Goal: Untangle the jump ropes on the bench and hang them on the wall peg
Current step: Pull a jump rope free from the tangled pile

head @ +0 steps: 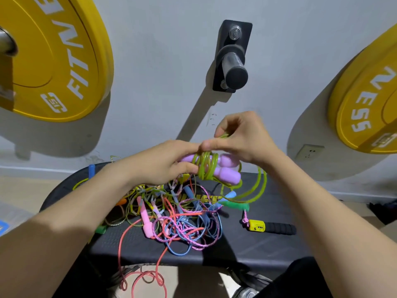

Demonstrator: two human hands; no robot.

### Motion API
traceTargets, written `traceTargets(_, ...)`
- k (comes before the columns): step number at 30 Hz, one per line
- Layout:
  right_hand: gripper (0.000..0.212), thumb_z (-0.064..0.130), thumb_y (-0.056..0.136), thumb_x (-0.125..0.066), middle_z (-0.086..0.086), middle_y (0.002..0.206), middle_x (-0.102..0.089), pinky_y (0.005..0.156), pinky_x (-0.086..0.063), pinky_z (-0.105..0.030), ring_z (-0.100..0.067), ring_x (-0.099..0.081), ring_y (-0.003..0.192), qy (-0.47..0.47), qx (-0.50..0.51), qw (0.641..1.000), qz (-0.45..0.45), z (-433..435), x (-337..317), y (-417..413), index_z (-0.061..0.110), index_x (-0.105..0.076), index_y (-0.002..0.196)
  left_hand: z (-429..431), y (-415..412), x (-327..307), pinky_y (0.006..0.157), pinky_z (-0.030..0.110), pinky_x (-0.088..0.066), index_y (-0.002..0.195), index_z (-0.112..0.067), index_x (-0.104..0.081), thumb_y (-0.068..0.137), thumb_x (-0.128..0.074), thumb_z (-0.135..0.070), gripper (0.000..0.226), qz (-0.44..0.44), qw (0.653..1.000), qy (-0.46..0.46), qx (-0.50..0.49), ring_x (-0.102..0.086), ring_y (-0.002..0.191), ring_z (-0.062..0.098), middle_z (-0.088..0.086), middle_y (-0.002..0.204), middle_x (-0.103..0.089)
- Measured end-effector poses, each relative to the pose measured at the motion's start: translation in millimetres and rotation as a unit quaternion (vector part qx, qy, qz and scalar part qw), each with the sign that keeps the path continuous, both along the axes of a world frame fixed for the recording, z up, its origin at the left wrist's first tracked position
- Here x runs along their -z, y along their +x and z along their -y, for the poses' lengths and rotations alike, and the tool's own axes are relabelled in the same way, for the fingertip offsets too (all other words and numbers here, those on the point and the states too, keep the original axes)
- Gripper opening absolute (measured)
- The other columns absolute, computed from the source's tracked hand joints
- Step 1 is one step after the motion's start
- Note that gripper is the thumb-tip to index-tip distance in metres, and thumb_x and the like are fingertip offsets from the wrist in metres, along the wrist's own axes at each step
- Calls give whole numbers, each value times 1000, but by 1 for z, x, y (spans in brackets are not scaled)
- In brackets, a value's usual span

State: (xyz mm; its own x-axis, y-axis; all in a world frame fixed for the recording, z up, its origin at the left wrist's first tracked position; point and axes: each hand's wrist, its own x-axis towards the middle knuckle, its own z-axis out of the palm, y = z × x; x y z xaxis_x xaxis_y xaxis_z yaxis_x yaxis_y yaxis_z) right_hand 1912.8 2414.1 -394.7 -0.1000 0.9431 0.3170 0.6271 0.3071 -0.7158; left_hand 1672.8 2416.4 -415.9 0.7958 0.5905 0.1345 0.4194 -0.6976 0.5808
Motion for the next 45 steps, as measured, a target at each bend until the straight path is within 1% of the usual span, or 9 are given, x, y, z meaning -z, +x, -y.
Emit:
traceTargets(4, 20, 21, 72, -97, 0, 68, -72, 59, -51, -20, -7, -61, 62, -85, -47, 981, -169, 0, 4, 27, 12, -80, 77, 6, 9, -4, 102, 49, -52, 131, -8, -65, 104, -65, -9, 27, 118, 988, -100, 3, -67, 112, 34, 12, 119, -73)
traceTargets(6, 15, 7, 72, -86, 1, 76, -74, 65, -55, -25, -8, -65, 70, -99, -103, 974, -175, 2, 8, 30, 9, -78, 83, 6, 12, -4, 106, 37, -53, 136, -9, -64, 102, -67, -13, 35, 181, 976, -116, -27, -70, 118, 21, 1, 127, -75)
traceTargets(11, 25, 23, 107, -62, -9, 70, -62, 55, -38, -30, -16, -43, 50, -235, -112, 960, -100, 6, 16, 8, 15, -70, 84, -12, 4, 0, 101, 54, -55, 127, -17, -70, 92, -68, -38, 41, 201, 958, -95, -178, -73, 107, 31, 9, 113, -78)
traceTargets(15, 31, 25, 114, -48, -3, 59, -52, 46, -36, -24, -14, -41, 42, -290, -150, 945, -24, 12, 13, -5, 7, -72, 117, -19, -3, 10, 87, 41, -54, 127, -17, -55, 95, -75, -42, 45, 126, 948, -55, -286, -68, 99, 28, 6, 106, -73)
traceTargets(24, 39, 28, 111, -52, -16, 68, -74, 69, -59, -43, -39, -75, 66, -440, -183, 866, 153, 29, -8, -21, -7, -67, 114, -4, 15, 9, 88, 45, -45, 137, -24, -54, 104, -60, -35, 35, 32, 945, 162, -282, -64, 100, 43, 8, 99, -74)
traceTargets(29, 22, 23, 105, -63, 14, 48, -57, 49, -41, -15, -3, -55, 41, -223, -131, 957, 134, 27, -12, -23, 23, -73, 86, -9, 20, 18, 82, 41, -35, 141, -29, -48, 103, -63, -23, 41, -60, 923, 228, -304, -62, 102, 36, 1, 104, -73)
traceTargets(33, 27, 31, 95, -77, 3, 56, -62, 61, -44, -32, -16, -56, 56, -46, -79, 978, 189, 15, -6, -14, 16, -73, 73, -16, 12, 17, 89, 38, -47, 145, -33, -52, 101, -67, -20, 49, -71, 979, 86, -172, -63, 109, 33, 6, 116, -72)
traceTargets(40, 48, 44, 54, -104, 5, 55, -65, 50, -41, -22, -11, -57, 49, -57, 44, 995, -69, 3, -2, 10, 13, -73, 74, -10, 0, -2, 102, 50, -53, 139, -19, -59, 98, -70, -2, 46, 70, 991, -75, -82, -71, 111, 30, 8, 115, -77)
traceTargets(45, 15, 22, 76, -92, -1, 81, -78, 65, -57, -23, -12, -70, 70, -145, -33, 953, -263, -1, 1, 10, 16, -83, 86, 0, 8, -7, 106, 52, -54, 136, -5, -53, 98, -62, 12, 42, 128, 974, -177, -55, -69, 114, 42, 27, 118, -72)
